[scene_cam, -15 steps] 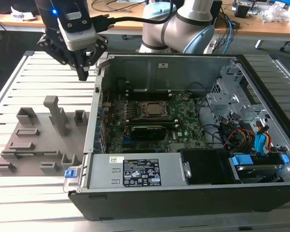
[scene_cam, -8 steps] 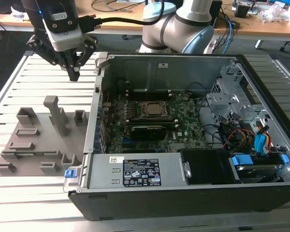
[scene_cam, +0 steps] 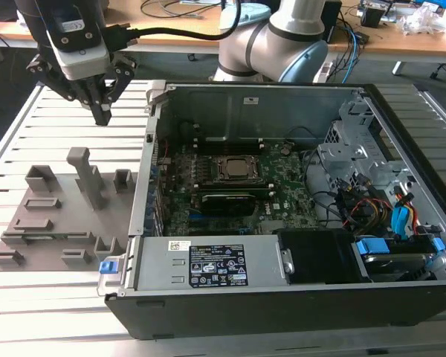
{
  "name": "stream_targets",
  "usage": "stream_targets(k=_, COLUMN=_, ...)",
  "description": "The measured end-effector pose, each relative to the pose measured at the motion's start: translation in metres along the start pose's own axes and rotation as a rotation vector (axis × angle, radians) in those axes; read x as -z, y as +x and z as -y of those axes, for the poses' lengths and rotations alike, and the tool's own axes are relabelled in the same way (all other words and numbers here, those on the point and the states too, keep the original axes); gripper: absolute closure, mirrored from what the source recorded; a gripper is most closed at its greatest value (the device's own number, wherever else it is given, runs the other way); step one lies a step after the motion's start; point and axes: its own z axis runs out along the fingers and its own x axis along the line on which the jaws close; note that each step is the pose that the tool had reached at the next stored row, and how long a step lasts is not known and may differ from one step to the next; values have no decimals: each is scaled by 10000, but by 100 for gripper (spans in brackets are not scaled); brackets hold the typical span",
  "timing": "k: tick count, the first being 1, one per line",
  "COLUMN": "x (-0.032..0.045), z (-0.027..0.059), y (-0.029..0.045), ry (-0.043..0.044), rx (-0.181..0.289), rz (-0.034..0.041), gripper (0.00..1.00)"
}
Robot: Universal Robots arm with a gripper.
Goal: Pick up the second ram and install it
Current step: 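Reach for the second ram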
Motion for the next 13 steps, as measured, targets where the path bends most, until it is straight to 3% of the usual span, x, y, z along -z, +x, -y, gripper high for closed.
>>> stream_targets(k=13, x=-31, z=23, y=292, ry=-1, rx=0, rz=0, gripper=90)
